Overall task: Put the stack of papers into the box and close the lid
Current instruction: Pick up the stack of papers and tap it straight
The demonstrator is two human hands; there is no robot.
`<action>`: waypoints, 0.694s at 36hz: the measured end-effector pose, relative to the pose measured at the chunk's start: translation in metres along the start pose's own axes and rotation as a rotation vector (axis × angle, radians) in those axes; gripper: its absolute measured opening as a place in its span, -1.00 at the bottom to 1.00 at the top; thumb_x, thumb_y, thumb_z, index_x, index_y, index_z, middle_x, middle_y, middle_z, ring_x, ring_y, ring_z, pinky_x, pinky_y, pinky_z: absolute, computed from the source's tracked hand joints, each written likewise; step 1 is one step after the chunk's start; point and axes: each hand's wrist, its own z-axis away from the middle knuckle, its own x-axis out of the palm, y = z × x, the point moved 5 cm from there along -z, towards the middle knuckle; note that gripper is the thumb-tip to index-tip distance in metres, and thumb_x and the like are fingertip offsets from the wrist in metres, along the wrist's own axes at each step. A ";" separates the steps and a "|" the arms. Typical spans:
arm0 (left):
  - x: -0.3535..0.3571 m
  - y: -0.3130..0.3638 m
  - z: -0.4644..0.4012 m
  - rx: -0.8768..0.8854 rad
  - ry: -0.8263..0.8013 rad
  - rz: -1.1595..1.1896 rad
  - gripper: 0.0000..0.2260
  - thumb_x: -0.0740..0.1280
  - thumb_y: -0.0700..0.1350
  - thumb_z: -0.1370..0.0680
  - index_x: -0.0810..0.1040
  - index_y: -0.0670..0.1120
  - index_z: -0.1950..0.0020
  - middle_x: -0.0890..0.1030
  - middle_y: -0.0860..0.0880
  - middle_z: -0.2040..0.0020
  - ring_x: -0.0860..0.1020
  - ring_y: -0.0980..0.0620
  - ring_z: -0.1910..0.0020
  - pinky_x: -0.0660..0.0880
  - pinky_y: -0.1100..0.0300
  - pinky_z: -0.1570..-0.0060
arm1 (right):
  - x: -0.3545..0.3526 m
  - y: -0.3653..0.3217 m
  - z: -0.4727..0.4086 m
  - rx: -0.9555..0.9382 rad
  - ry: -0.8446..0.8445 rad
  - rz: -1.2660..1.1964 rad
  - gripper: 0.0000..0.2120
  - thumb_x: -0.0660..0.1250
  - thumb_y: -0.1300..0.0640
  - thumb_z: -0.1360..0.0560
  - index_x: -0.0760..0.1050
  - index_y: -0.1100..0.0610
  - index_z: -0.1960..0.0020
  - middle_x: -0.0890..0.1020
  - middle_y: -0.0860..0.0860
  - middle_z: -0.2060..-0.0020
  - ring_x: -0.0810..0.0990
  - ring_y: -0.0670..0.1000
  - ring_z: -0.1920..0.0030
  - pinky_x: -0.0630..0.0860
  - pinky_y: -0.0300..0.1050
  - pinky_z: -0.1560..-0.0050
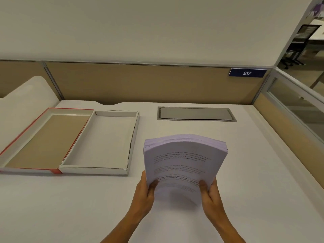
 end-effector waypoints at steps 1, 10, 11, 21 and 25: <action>-0.001 0.002 0.000 0.008 -0.004 -0.002 -0.47 0.23 -0.19 -0.62 0.29 0.51 -0.22 0.50 0.40 -0.13 0.49 0.25 -0.21 0.52 0.45 0.02 | 0.000 -0.001 0.000 0.001 -0.005 0.005 -0.59 0.14 -0.02 -0.61 0.29 -0.50 -0.30 0.55 -0.33 -0.18 0.52 -0.24 -0.22 0.51 -0.45 -0.06; -0.007 0.011 -0.006 0.039 0.051 0.014 -0.56 0.20 -0.28 -0.63 0.34 0.28 -0.26 0.57 0.25 -0.10 0.53 0.18 -0.15 0.53 0.40 0.00 | -0.001 -0.008 0.001 0.020 0.028 0.060 -0.60 0.08 0.00 -0.62 0.29 -0.54 -0.22 0.55 -0.38 -0.09 0.53 -0.29 -0.14 0.52 -0.47 0.02; -0.007 0.012 -0.007 0.039 0.055 0.015 -0.56 0.20 -0.30 -0.63 0.34 0.26 -0.26 0.57 0.20 -0.11 0.53 0.19 -0.15 0.53 0.41 0.02 | 0.000 -0.010 0.000 0.023 0.035 0.070 -0.61 0.08 0.01 -0.62 0.31 -0.54 -0.19 0.55 -0.39 -0.08 0.53 -0.27 -0.13 0.53 -0.45 0.03; -0.031 0.024 -0.028 -0.053 0.040 0.006 -0.74 0.29 -0.18 -0.61 0.43 0.21 -0.09 0.62 0.17 -0.04 0.63 0.27 0.03 0.58 0.39 0.25 | 0.008 -0.024 -0.022 0.131 0.018 0.140 -0.76 0.13 -0.16 -0.55 0.43 -0.09 -0.12 0.65 -0.09 -0.02 0.68 -0.18 0.08 0.64 -0.24 0.25; -0.051 0.020 -0.037 -0.158 0.051 -0.084 -0.85 0.32 -0.10 -0.59 0.49 0.09 -0.14 0.65 0.10 -0.04 0.67 0.13 0.13 0.59 0.34 0.29 | 0.022 -0.030 -0.031 0.185 -0.020 0.199 -0.86 0.17 -0.05 -0.64 0.46 -0.07 -0.12 0.67 -0.12 -0.01 0.70 -0.16 0.11 0.62 -0.26 0.26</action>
